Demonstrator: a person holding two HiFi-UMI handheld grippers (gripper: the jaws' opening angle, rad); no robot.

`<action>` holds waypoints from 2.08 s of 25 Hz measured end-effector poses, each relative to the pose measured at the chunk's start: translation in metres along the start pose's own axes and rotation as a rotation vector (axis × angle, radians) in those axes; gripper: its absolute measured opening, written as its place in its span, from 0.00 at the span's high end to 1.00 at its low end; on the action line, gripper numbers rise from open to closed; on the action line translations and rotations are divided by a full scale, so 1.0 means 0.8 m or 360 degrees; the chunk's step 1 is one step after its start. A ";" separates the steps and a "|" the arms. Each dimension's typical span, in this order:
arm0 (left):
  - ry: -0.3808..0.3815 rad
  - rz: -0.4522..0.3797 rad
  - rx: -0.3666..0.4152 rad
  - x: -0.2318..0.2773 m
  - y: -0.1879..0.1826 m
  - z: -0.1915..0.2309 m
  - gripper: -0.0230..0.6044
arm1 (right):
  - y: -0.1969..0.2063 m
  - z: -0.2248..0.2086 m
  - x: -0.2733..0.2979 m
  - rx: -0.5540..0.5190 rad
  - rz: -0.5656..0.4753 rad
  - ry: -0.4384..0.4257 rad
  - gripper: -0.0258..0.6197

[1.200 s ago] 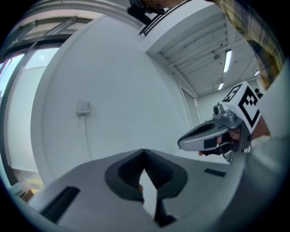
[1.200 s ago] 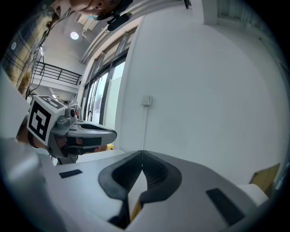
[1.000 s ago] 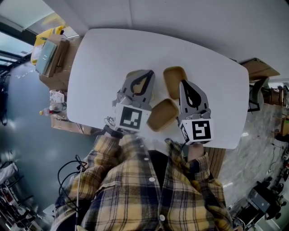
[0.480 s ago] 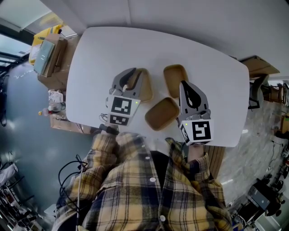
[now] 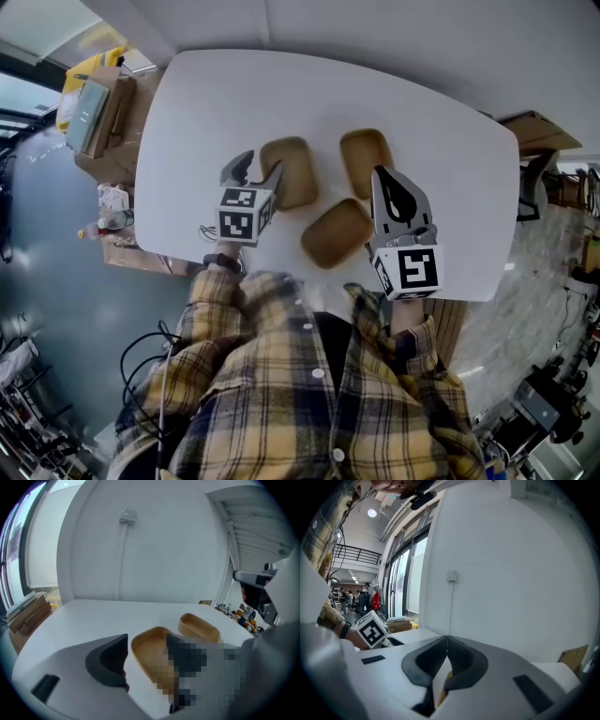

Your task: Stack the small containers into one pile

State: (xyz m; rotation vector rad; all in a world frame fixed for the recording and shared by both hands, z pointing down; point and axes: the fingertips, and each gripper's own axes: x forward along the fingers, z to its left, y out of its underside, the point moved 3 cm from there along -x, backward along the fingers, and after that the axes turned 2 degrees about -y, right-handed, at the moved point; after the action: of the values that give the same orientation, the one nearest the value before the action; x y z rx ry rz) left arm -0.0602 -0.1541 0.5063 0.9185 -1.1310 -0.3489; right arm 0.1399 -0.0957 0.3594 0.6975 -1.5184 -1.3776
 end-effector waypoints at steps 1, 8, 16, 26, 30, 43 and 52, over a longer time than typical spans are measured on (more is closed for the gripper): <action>-0.0007 0.0039 -0.0033 0.003 0.008 0.003 0.59 | 0.001 0.000 0.000 -0.0002 0.0005 -0.0003 0.94; -0.0050 0.0235 -0.0189 0.015 0.044 0.015 0.59 | 0.010 -0.001 0.002 0.0009 0.0045 0.0007 0.94; 0.0033 0.0424 -0.0279 0.020 0.070 0.006 0.66 | 0.011 -0.002 0.001 0.0017 0.0038 -0.0004 0.94; -0.0039 0.0420 -0.0261 0.017 0.064 0.013 0.91 | 0.011 -0.002 -0.002 0.0002 0.0025 0.0008 0.94; 0.0004 0.0392 -0.0233 0.011 0.050 0.008 0.91 | 0.008 -0.003 -0.008 0.0002 0.0008 0.0030 0.94; 0.0436 0.0328 0.0003 -0.017 -0.016 -0.104 0.91 | 0.009 -0.019 -0.043 0.0043 -0.0037 0.0164 0.94; 0.0662 0.0465 0.0099 -0.021 0.015 -0.174 0.91 | 0.023 -0.029 -0.077 0.0079 -0.0014 0.0255 0.94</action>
State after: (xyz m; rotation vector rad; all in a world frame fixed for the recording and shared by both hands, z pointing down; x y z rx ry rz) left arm 0.0535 -0.0731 0.4883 0.8176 -0.8758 0.1150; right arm 0.1889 -0.0476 0.3593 0.8266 -1.4281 -1.2627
